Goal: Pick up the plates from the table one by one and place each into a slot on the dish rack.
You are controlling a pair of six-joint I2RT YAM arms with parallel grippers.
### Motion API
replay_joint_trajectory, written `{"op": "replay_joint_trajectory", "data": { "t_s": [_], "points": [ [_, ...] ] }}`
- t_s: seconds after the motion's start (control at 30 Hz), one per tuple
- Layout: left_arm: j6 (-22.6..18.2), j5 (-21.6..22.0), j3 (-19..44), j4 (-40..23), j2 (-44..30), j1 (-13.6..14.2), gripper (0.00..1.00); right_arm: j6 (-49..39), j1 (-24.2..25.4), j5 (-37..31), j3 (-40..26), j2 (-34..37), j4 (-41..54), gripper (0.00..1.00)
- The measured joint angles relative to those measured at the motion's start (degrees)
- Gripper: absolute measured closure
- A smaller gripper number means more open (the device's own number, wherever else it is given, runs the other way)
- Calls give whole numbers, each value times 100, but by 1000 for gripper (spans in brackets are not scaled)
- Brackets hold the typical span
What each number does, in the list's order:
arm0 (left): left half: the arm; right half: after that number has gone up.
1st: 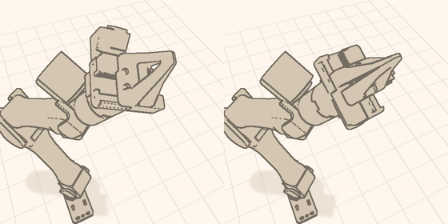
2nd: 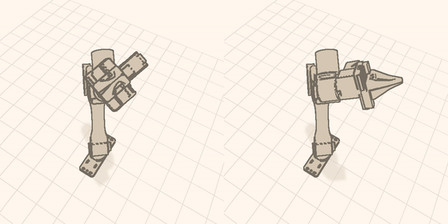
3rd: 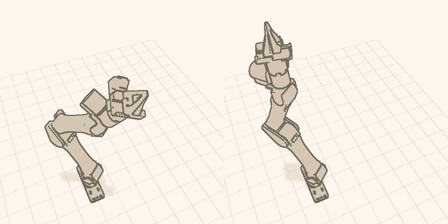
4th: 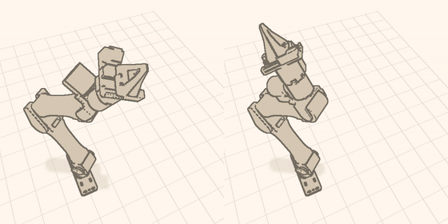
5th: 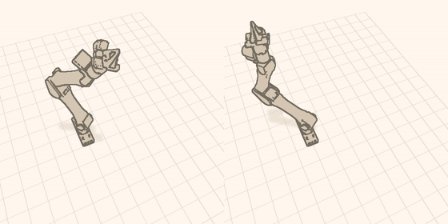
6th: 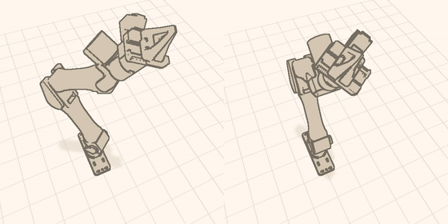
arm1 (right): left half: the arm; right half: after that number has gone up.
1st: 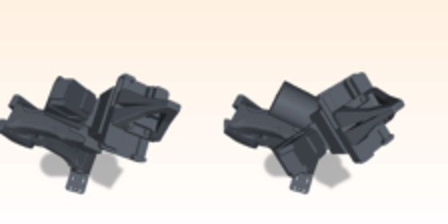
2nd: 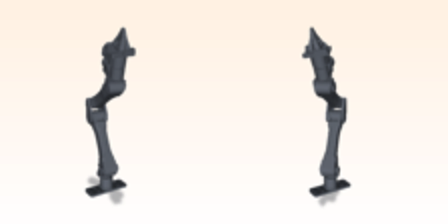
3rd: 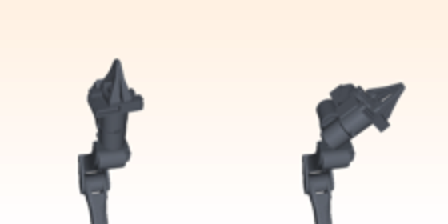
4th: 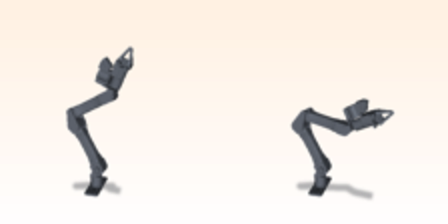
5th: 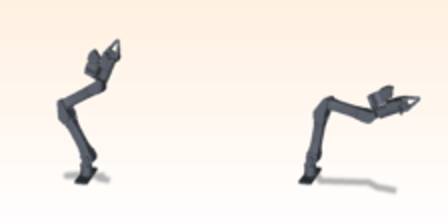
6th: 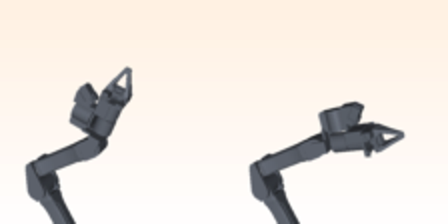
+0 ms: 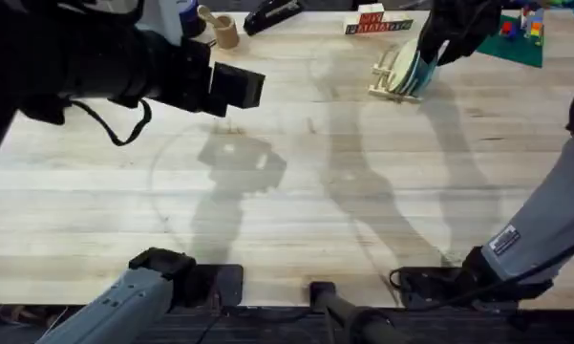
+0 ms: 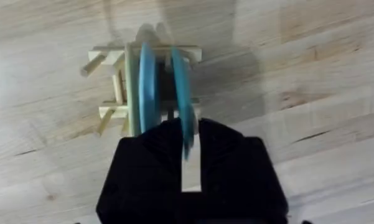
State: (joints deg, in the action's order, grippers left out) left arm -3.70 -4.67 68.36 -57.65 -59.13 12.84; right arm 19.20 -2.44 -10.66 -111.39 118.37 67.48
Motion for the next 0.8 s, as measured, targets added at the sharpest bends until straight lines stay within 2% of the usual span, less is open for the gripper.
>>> {"op": "replay_joint_trajectory", "data": {
  "t_s": [0.4,0.5,0.63,0.7,0.73,0.8],
  "points": [
    [0,0,0,1,0,0,5,-2,0,0,0,-37,5,806],
    [0,0,0,-1,0,0,5,0,0,2,0,-273,47,801],
    [0,-1,0,1,0,0,5,0,0,1,0,-935,240,778],
    [0,0,0,1,0,0,5,9,0,0,-9,-1281,394,704],
    [0,-1,0,-2,0,0,6,3,0,1,-20,-1465,501,607],
    [0,-2,0,1,0,0,5,-15,0,2,-31,-1779,724,351]
  ]
}}
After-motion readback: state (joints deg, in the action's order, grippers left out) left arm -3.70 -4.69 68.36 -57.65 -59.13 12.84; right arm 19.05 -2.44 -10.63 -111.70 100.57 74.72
